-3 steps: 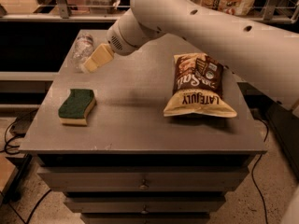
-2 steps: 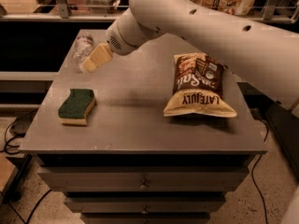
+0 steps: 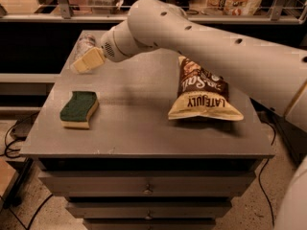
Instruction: Pick water bottle
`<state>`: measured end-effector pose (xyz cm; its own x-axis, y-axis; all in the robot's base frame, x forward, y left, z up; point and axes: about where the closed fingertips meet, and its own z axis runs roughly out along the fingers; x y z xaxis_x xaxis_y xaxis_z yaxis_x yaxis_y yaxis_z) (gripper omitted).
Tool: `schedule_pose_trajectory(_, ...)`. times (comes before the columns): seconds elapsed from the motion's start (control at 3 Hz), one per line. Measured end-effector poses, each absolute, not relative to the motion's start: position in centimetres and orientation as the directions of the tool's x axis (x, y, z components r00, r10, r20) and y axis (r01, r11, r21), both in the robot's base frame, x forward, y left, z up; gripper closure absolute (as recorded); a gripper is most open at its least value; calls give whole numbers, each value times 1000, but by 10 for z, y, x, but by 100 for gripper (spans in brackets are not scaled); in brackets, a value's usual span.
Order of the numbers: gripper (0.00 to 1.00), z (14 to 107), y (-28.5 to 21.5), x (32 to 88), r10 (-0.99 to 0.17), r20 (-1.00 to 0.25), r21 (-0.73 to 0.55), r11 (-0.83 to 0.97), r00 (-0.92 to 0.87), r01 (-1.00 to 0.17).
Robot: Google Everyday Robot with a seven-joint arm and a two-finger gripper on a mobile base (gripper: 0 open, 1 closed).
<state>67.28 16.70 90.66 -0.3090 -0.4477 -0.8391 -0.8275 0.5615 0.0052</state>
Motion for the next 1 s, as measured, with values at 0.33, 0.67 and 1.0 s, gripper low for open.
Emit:
schedule_pose_trajectory(0.33,0,903,187,688,-408,-861,5,588,-302,-809)
schedule_pose_trajectory(0.67,0,893,201,702,-416,-856,-26,626,-306,-779)
schedule_pose_trajectory(1.0,0,878,213,716,-409,-848,-22,663,-337,-748)
